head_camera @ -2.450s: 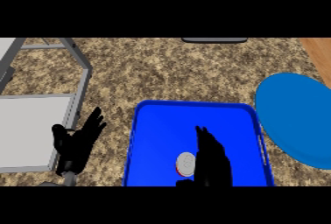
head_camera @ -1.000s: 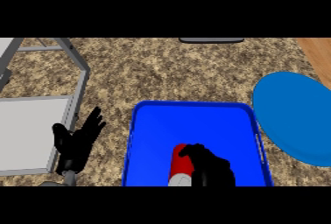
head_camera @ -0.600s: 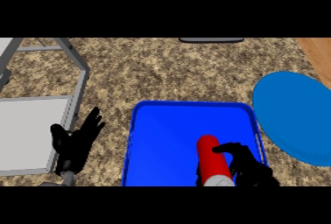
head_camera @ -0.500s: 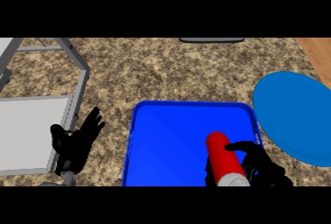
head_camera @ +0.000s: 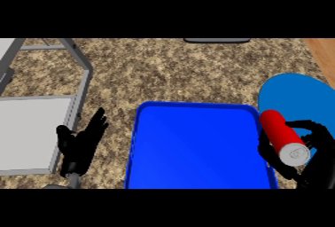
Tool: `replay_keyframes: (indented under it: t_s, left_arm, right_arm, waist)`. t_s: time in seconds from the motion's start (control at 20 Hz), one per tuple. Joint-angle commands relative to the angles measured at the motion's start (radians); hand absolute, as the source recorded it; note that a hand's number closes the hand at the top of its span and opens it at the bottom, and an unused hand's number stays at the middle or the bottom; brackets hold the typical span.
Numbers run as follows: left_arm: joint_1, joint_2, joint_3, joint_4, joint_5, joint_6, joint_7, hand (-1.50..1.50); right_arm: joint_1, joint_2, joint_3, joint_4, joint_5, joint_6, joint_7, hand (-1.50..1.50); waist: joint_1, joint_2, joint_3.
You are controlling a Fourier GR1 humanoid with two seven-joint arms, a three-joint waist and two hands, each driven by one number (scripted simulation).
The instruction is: Pick the can from the tray and place it in the plate
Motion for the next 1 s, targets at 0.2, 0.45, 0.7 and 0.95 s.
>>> replay_keyframes:
  t_s: [0.2, 0.45, 0.7, 0.95]
  left_arm:
    - [-0.027, 0.010, 0.016, 0.045, 0.005, -0.041, 0.018, 0.00]
    - [-0.017, -0.008, 0.017, 0.066, -0.008, -0.042, -0.012, 0.00]
    - [-0.026, -0.007, 0.043, 0.068, 0.003, -0.052, -0.011, 0.00]
    - [-0.039, -0.014, 0.033, 0.076, 0.001, -0.059, -0.004, 0.00]
  right_arm:
    - [-0.169, -0.166, -0.229, 0.378, -0.443, -0.171, -0.292, 1.50]
    - [-0.253, -0.201, -0.309, 0.605, -0.726, -0.133, -0.590, 1.50]
    - [-0.322, -0.247, -0.467, 0.796, -0.932, 0.048, -0.870, 1.50]
    - [-0.401, -0.289, -0.369, 1.081, -0.840, 0.249, -0.690, -1.50]
  waist:
    - [0.011, 0.006, -0.001]
    - [0.013, 0.007, -0.001]
    - [0.008, 0.006, -0.001]
    - [0.036, 0.015, -0.002]
